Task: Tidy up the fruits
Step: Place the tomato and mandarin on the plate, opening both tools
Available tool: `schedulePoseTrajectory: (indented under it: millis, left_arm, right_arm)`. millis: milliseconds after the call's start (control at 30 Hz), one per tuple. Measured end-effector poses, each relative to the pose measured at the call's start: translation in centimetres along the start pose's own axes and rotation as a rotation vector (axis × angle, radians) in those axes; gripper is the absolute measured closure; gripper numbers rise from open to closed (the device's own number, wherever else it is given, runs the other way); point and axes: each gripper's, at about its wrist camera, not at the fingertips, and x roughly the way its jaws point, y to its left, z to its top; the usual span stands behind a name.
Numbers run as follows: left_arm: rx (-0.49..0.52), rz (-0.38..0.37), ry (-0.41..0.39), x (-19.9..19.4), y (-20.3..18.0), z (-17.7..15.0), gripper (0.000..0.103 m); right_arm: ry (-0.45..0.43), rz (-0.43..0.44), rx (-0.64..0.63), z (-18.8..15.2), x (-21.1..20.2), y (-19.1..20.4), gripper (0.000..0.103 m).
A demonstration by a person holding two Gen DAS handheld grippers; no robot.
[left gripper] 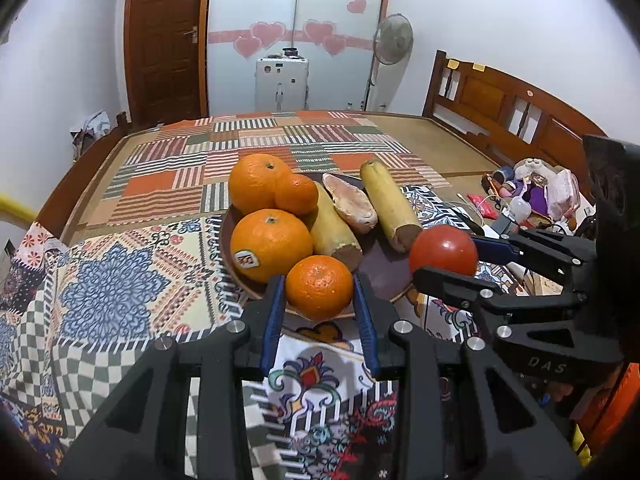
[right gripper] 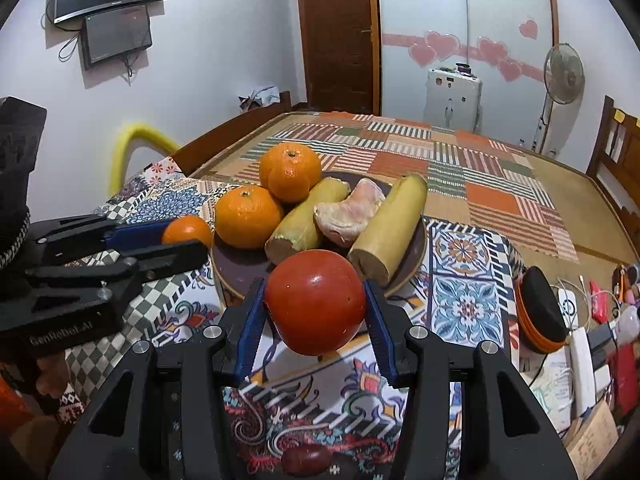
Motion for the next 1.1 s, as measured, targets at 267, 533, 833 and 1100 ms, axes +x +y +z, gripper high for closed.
schedulePoseTrajectory:
  millis: [267, 533, 833, 1100]
  left_arm:
    - [-0.027, -0.013, 0.020, 1.8, 0.5, 0.5, 0.069]
    - [-0.016, -0.020, 0.038, 2.7, 0.4, 0.4, 0.069]
    - [-0.026, -0.022, 0.055, 3.6, 0.7, 0.2, 0.069]
    - [-0.018, -0.020, 0.052, 3.7, 0.6, 0.0, 0.068]
  right_arm:
    - [0.028, 0.001, -0.024, 0.3, 1.3, 0.1, 0.059]
    - [0.038, -0.001, -0.046, 0.4, 1.8, 0.4, 0.058]
    - [0.056, 0.014, -0.030, 0.6, 2.8, -0.1, 0.058]
    - [0.066, 0.026, -0.022, 0.4, 2.8, -0.3, 0.058]
